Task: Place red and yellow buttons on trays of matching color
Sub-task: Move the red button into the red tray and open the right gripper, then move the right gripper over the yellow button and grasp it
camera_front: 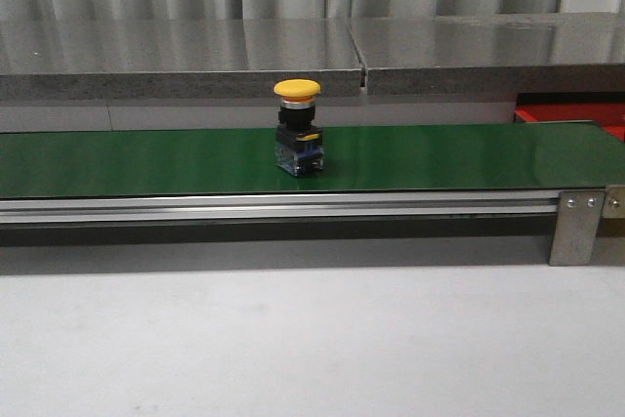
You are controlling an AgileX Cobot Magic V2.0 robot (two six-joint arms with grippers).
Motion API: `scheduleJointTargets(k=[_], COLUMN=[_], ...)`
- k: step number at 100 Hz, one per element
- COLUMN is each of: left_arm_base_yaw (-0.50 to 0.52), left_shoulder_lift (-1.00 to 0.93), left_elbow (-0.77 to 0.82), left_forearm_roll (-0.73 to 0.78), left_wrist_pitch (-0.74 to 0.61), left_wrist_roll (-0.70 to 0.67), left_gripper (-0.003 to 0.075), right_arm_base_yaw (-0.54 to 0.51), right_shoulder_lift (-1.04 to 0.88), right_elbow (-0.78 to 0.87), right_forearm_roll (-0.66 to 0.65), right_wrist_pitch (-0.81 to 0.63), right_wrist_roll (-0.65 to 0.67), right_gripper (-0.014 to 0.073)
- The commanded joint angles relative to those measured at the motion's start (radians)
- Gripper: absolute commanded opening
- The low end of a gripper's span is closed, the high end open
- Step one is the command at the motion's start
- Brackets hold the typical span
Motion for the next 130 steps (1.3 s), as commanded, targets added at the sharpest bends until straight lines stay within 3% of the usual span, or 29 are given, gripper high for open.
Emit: scheduleJointTargets(k=[1,28,62,79,99,130], left_arm_base_yaw=[-0.008,-0.008,-0.008,-0.008,-0.008,-0.008], left_shoulder_lift=[0.003,0.003,0.003,0.003,0.003,0.003], left_elbow=[-0.028,-0.028,-0.028,-0.028,-0.028,-0.028], left_forearm_roll=[-0.023,-0.023,-0.023,-0.023,-0.023,-0.023], left_wrist_pitch=[-0.065,-0.065,-0.065,-0.065,-0.065,-0.065], left_wrist_roll=[-0.003,-0.003,-0.003,-0.003,-0.003,-0.003], left_gripper=[-0.0019,-0.0019,-0.0019,-0.0019,-0.0019,-0.0019], right_arm_base_yaw=[-0.006,0.051,0.189,0.290,0.414,0.569], right_shoulder_lift=[-0.112,-0.321,-0.475,-0.477,-0.463,-0.298], right_elbow=[0.010,0.158,0.210,0.210,0.196,0.050], right_forearm_roll=[-0.004,-0.006,-0.007,-0.007,-0.006,-0.006], right_wrist_pitch=[-0.038,-0.036,0.107,0.157,0.173,0.326], right_wrist_roll=[-0.004,-0.027,-0.040,-0.048,-0.071,-0.115], right_gripper=[0.0476,0.0476,0.0476,0.0484,0.0629,0.0624])
